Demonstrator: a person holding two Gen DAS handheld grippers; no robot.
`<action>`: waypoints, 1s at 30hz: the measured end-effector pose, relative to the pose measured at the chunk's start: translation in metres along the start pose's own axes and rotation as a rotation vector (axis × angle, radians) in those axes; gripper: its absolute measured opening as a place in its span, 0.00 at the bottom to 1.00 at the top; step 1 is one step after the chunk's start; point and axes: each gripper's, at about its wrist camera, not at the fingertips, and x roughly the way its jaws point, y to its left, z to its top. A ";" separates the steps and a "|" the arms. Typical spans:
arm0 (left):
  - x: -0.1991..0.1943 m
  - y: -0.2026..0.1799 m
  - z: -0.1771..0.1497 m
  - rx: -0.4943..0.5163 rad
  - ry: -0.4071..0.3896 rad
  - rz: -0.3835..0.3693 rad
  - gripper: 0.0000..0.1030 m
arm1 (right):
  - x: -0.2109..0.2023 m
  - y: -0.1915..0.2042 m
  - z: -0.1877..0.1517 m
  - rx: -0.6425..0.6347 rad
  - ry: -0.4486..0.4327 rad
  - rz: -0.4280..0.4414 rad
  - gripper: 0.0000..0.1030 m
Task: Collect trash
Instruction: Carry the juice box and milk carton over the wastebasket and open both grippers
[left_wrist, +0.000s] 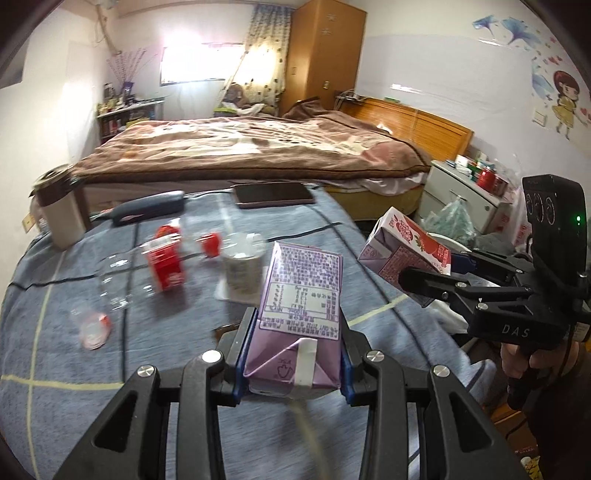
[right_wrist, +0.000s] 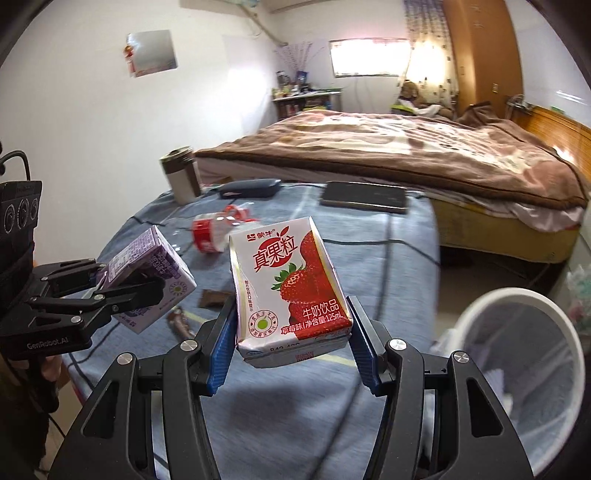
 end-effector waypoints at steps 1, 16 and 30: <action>0.003 -0.007 0.002 0.008 0.001 -0.009 0.38 | -0.004 -0.005 -0.001 0.007 -0.005 -0.012 0.56; 0.058 -0.124 0.030 0.144 0.033 -0.163 0.38 | -0.052 -0.096 -0.023 0.147 -0.020 -0.207 0.56; 0.119 -0.206 0.040 0.203 0.123 -0.249 0.38 | -0.063 -0.160 -0.057 0.276 0.064 -0.348 0.56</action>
